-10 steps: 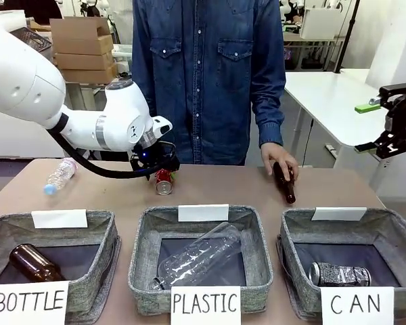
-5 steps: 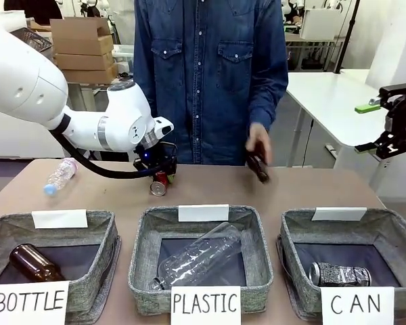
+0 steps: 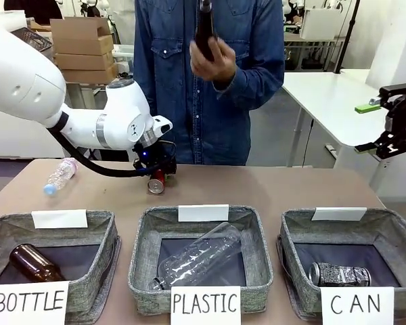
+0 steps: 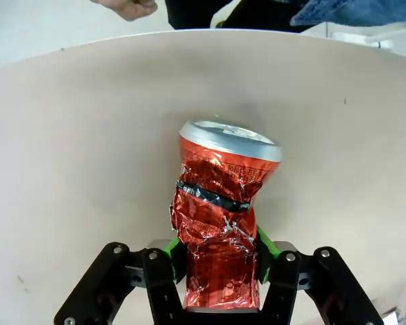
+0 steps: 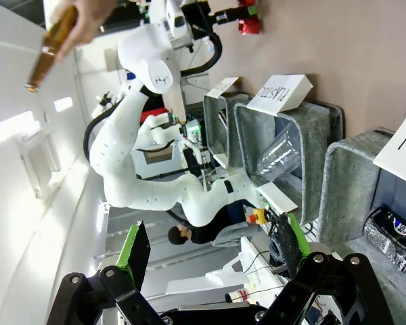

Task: Sort the can waste into the basket.
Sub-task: Pick up the can waste from the table and place it in the right Fabric basket.

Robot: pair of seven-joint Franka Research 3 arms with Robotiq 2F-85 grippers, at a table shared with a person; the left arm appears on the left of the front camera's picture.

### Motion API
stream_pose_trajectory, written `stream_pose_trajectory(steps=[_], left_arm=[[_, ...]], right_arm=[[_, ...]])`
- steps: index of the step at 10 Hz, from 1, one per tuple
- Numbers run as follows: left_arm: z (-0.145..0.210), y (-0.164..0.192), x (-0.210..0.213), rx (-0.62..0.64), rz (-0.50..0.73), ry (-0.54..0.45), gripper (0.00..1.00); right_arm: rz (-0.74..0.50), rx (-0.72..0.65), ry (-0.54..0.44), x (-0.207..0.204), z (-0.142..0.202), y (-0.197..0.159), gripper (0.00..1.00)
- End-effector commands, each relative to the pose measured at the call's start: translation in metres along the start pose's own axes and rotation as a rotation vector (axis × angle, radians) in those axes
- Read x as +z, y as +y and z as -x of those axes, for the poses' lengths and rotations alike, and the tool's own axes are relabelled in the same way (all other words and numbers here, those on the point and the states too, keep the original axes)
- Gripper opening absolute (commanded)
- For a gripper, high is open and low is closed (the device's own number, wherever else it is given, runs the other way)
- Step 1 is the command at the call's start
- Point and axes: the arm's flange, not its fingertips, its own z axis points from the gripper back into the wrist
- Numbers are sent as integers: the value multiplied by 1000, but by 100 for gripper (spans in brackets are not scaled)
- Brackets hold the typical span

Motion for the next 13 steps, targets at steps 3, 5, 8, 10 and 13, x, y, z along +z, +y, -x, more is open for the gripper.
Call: stream_pose_trajectory(steps=[3,5,8,10,13], left_arm=[[42,106,127,-9,-39,-21,0],[100,146,195,-123,204,17,0],[211,140,285,-731,592,104,0],[179,118,268,-420,385,9,0],[213,126,289,-529,461,4,28]], right_arm=[[1,15,10,4,1,1,100],[1,15,10,4,1,1,100],[1,15,10,4,1,1,100],[1,15,10,4,1,1,100],[1,15,10,4,1,1,100]])
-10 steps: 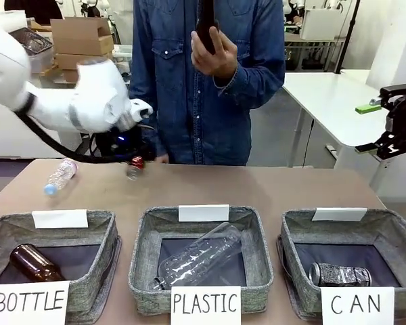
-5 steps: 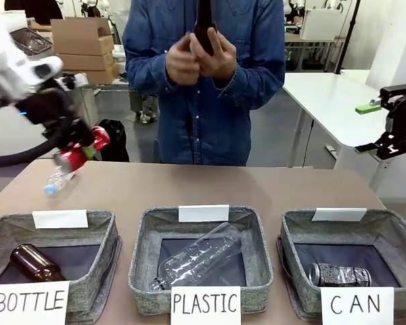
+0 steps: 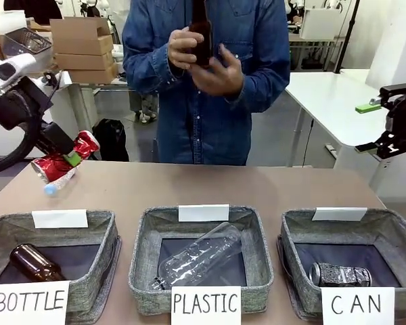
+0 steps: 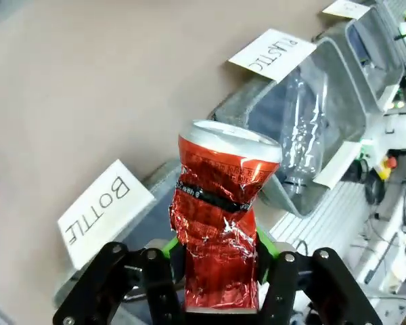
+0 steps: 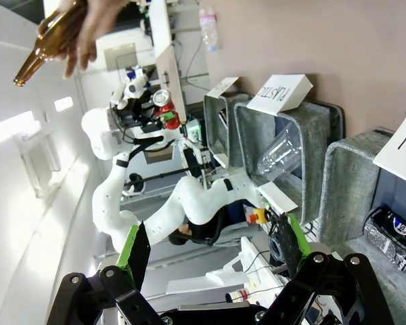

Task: Sort the can waste into the basket.
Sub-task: Pick up the can waste from the table and place it in the right Fabric basket.

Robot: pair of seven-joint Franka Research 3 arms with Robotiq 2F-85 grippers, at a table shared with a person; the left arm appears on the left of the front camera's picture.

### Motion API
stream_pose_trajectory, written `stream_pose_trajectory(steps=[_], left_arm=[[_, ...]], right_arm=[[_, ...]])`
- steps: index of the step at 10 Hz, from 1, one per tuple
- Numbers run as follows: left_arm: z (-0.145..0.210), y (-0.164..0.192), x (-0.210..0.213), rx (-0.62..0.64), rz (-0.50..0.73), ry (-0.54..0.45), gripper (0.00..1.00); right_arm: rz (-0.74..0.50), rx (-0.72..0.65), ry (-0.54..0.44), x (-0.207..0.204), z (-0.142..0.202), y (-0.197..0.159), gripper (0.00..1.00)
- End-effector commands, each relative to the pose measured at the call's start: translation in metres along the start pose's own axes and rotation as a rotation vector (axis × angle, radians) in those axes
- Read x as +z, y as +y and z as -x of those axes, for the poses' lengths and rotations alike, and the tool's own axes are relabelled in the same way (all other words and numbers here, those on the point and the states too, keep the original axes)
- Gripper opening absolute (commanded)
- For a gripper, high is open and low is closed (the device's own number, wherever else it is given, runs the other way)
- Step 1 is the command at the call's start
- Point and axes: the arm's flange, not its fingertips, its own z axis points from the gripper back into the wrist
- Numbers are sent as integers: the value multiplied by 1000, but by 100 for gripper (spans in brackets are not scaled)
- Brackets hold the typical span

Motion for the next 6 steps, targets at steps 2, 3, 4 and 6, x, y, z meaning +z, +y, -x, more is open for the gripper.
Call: stream_pose_trajectory(steps=[2,3,4,6], left_arm=[[21,-15,26,-158,167,-53,28],[37,-10,68,-184,135,-96,28],[67,3,126,-188,57,-171,28],[142,36,221,-157,60,-250,28]], right_arm=[[2,16,9,3,2,1,100],[2,16,9,3,2,1,100],[2,16,9,3,2,1,100],[2,16,9,3,2,1,100]])
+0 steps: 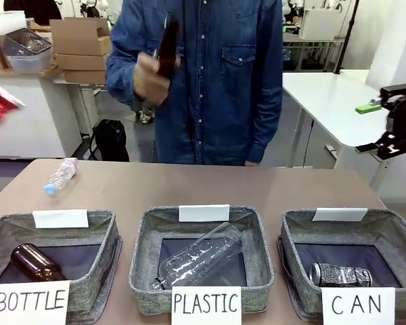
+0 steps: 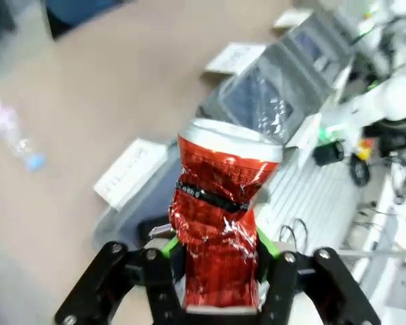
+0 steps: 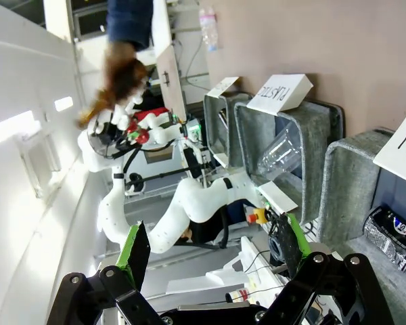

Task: Sort the can waste into the basket.
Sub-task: Pick up the can waste from the table and place it in the right Fabric basket.

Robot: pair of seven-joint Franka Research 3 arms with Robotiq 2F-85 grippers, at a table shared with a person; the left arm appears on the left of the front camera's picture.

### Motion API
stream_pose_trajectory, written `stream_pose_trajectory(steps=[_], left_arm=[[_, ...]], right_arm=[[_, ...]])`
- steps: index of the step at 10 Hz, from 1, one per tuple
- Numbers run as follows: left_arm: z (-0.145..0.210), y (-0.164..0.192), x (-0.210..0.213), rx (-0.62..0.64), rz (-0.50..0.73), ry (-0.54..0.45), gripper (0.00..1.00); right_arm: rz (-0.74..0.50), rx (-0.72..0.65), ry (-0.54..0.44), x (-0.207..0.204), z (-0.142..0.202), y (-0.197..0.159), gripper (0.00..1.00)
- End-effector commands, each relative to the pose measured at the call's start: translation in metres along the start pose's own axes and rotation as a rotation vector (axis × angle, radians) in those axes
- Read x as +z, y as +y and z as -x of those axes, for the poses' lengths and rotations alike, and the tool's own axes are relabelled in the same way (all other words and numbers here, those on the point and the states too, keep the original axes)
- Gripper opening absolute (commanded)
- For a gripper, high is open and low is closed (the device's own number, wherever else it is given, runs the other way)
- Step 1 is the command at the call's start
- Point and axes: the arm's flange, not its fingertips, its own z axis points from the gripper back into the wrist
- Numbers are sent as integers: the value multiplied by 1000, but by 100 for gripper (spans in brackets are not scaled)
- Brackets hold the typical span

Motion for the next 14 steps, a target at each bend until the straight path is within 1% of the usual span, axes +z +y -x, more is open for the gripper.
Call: stream_pose_trajectory(steps=[1,3,4,7,8,9,10,11,12,13,14], left_arm=[[32,20,67,-71,105,-115,28],[68,23,106,-61,123,-242,28],[72,25,108,-84,155,-268,28],[61,17,91,-105,157,-222,28],[54,5,82,-99,150,-207,28],[47,-16,69,-56,146,-209,28],[35,-53,43,-28,121,-176,28],[24,-95,10,-118,131,-124,28],[9,-132,-26,-188,116,-93,28],[-20,-166,-74,-252,140,-106,28],[-49,-192,-114,-303,165,-120,28]], right_arm=[[2,16,8,3,1,1,100],[2,16,8,3,1,1,100],[2,16,8,3,1,1,100],[2,16,8,3,1,1,100],[2,16,8,3,1,1,100],[2,16,8,3,1,1,100],[2,16,8,3,1,1,100],[0,0,0,0,0,0,100],[111,79,-78,37,21,35,100],[196,105,-104,74,47,64,100],[296,129,-108,102,72,76,100]])
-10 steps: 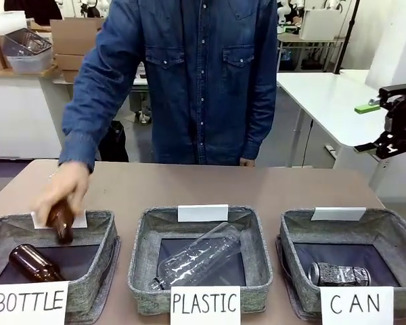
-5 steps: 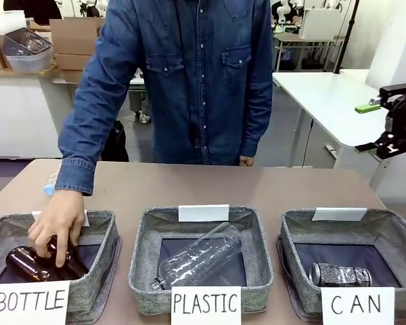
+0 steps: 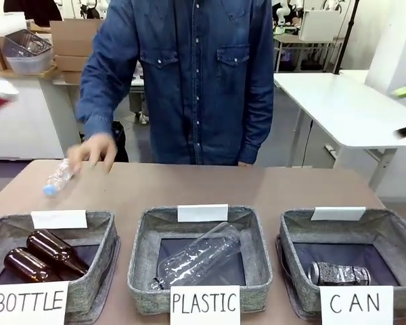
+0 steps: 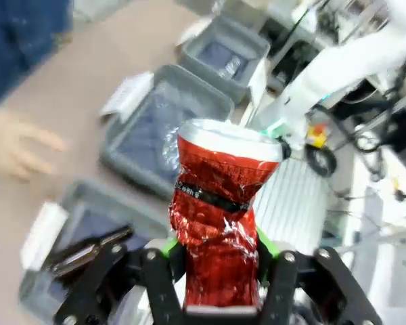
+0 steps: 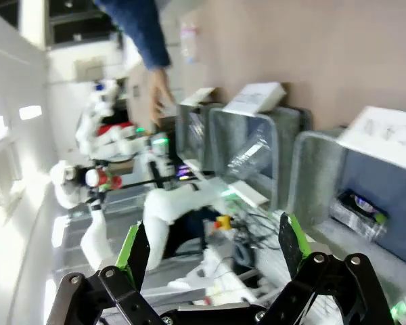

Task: Sort the can waste into the basket.
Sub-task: Pick up the can waste from the table and place it in the right Fabric basket.

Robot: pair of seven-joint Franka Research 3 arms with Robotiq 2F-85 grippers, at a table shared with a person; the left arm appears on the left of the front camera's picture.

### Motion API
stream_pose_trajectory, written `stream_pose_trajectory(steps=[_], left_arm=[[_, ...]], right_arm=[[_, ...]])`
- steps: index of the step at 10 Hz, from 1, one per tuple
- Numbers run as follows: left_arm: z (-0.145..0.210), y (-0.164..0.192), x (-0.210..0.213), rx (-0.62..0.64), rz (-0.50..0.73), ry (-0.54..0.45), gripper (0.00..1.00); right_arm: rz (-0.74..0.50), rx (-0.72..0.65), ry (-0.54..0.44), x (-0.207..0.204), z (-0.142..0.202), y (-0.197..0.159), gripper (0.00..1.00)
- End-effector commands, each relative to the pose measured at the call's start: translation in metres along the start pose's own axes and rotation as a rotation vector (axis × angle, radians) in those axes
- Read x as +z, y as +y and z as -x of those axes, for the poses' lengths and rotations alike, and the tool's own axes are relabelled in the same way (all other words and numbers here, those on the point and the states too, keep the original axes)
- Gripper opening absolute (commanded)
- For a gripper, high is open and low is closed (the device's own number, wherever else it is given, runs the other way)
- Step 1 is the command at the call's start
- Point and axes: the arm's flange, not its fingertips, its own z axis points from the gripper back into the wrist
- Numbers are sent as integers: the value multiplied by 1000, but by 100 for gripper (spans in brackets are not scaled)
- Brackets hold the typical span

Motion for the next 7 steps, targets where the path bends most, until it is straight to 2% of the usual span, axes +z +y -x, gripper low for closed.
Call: stream_pose_trajectory(steps=[1,2,3,4,5,6,7], left_arm=[[-69,-11,-86,-60,54,-15,28],[-104,-21,-133,-49,98,-47,28],[-137,-38,-194,72,145,-43,28],[-160,-51,-250,72,88,-65,28],[-175,-71,-306,35,96,17,28],[-183,-88,-362,11,96,58,28],[-190,-99,-412,42,41,28,28]], right_arm=[[223,50,-45,63,42,11,100],[296,54,-78,89,68,-1,100],[291,30,-135,110,91,-21,100],[248,30,-145,111,108,-38,100],[249,44,-128,100,121,-52,100],[286,20,-131,125,106,-13,100],[286,20,-131,125,106,-13,100]])
